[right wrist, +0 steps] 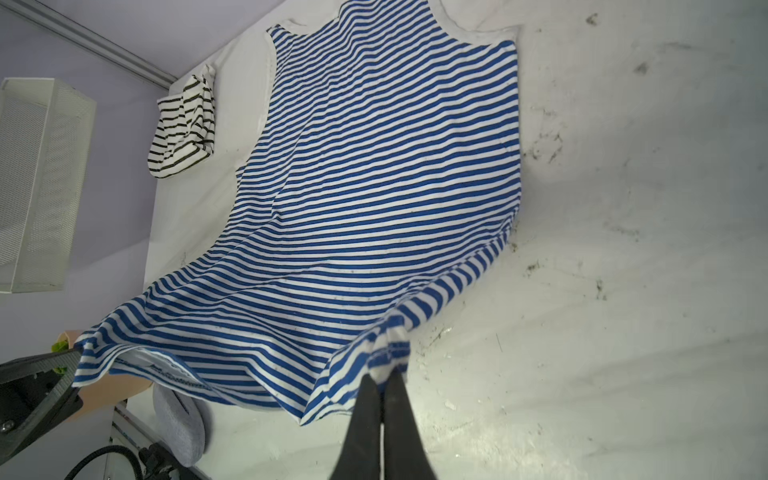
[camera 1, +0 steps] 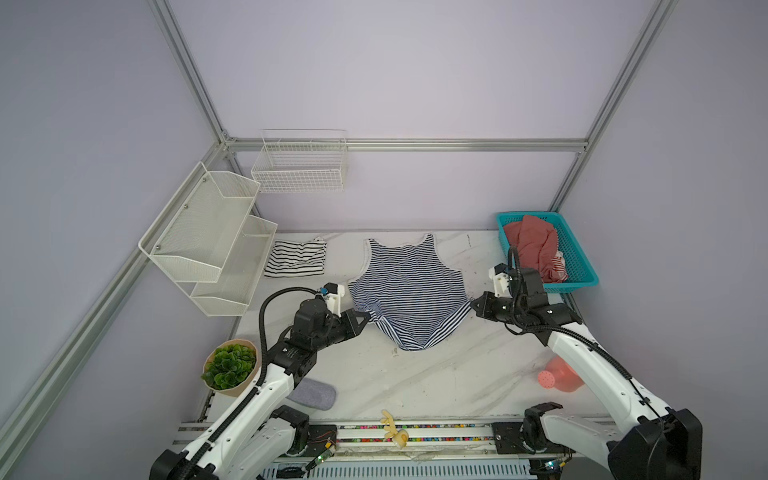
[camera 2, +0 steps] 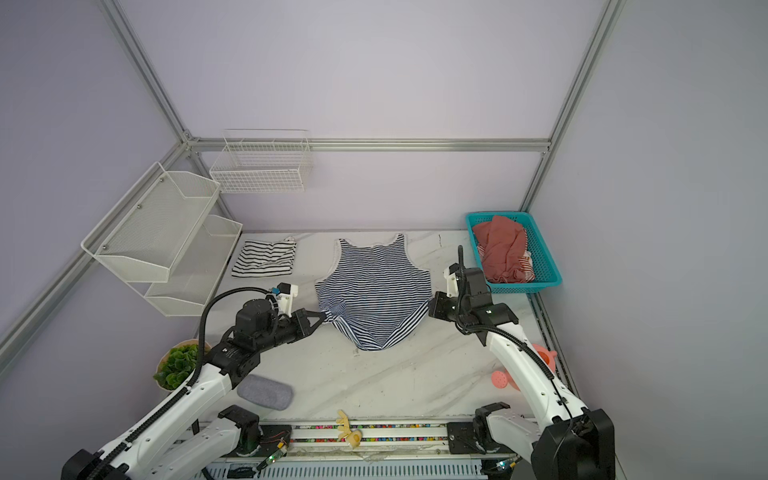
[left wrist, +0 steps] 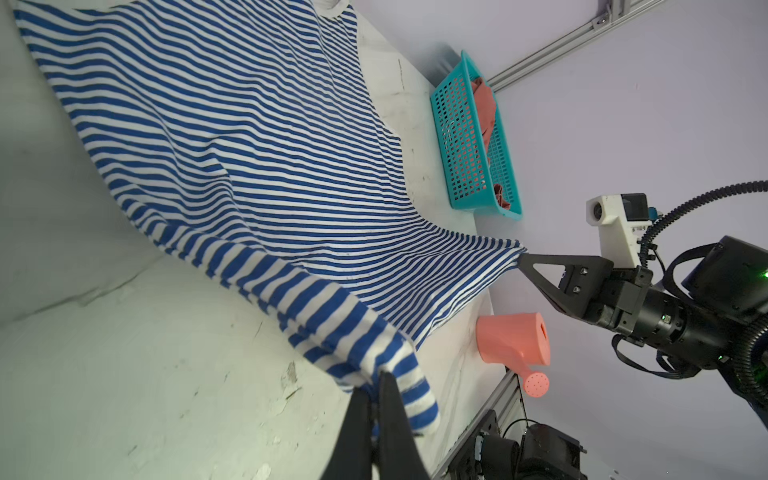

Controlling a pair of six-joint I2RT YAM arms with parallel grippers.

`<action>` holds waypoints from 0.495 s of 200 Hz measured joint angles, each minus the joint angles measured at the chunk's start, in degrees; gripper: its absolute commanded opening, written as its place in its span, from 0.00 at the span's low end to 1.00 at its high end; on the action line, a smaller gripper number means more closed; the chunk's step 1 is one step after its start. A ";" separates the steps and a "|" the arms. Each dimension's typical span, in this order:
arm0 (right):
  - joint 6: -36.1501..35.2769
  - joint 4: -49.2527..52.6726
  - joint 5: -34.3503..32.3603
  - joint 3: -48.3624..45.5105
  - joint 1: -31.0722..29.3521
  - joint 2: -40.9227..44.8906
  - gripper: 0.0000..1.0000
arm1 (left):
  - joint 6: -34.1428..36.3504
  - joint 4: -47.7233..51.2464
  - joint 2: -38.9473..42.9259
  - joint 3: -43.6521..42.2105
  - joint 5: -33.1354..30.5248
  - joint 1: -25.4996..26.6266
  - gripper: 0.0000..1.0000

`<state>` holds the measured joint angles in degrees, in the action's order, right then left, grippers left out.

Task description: Fold and stack the tank tops

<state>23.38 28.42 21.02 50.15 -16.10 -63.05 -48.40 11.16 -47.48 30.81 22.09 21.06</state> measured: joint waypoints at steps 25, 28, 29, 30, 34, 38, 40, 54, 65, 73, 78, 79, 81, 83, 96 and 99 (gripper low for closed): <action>0.39 3.74 -0.07 -0.87 -0.04 1.60 0.00 | -1.92 5.84 7.13 -3.41 -1.92 0.83 0.20; 0.42 4.24 -0.11 -0.96 -0.04 1.66 0.02 | -1.95 6.60 7.82 -3.69 -2.10 0.90 0.21; 0.42 4.50 -0.13 -1.03 -0.04 1.68 0.02 | -2.03 6.78 7.98 -3.78 -2.12 0.92 0.21; 0.42 4.61 -0.13 -1.05 -0.04 1.68 0.03 | -2.12 7.15 8.31 -3.91 -2.16 0.96 0.21; 0.42 5.40 -0.22 -1.20 -0.04 1.75 0.04 | -2.25 8.02 9.18 -4.26 -2.27 1.09 0.22; 0.42 6.10 -0.26 -1.31 -0.07 1.79 0.04 | -2.56 8.90 9.97 -4.59 -2.38 1.20 0.22; 0.42 6.51 -0.35 -1.33 -0.07 1.79 0.05 | -2.64 9.53 10.56 -4.74 -2.45 1.29 0.22; 0.55 9.84 -0.90 -1.55 -0.09 2.10 0.08 | -3.54 13.49 13.84 -5.42 -2.69 1.86 0.22; 0.63 12.50 -1.77 -1.29 -0.09 2.69 0.11 | -4.11 17.07 16.74 -5.46 -2.97 2.23 0.22; 0.70 14.60 -2.38 -0.68 -0.09 3.17 0.15 | -4.50 19.45 19.19 -5.46 -3.37 2.36 0.23; 0.74 15.96 -2.99 0.00 -0.09 3.39 0.18 | -4.72 20.81 20.59 -5.46 -3.65 2.38 0.23; 0.76 16.13 -3.08 0.11 -0.09 3.43 0.19 | -4.74 21.00 20.79 -5.46 -3.72 2.38 0.23; 0.85 16.61 -3.28 0.44 -0.09 3.50 0.20 | -4.83 21.57 21.42 -5.46 -3.93 2.38 0.23; 0.76 17.14 -3.52 0.83 -0.09 3.54 0.21 | -4.87 22.12 22.08 -5.46 -4.13 2.40 0.23; 0.94 19.71 -4.68 3.65 -0.09 3.82 0.26 | -5.07 24.63 25.22 -5.44 -5.53 2.51 0.24; 0.85 20.13 -4.87 4.22 -0.09 3.87 0.27 | -5.07 25.05 25.62 -5.44 -5.92 2.54 0.24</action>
<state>24.23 48.56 16.14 54.37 -16.19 -59.18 -53.47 36.21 -21.87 25.36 16.16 23.59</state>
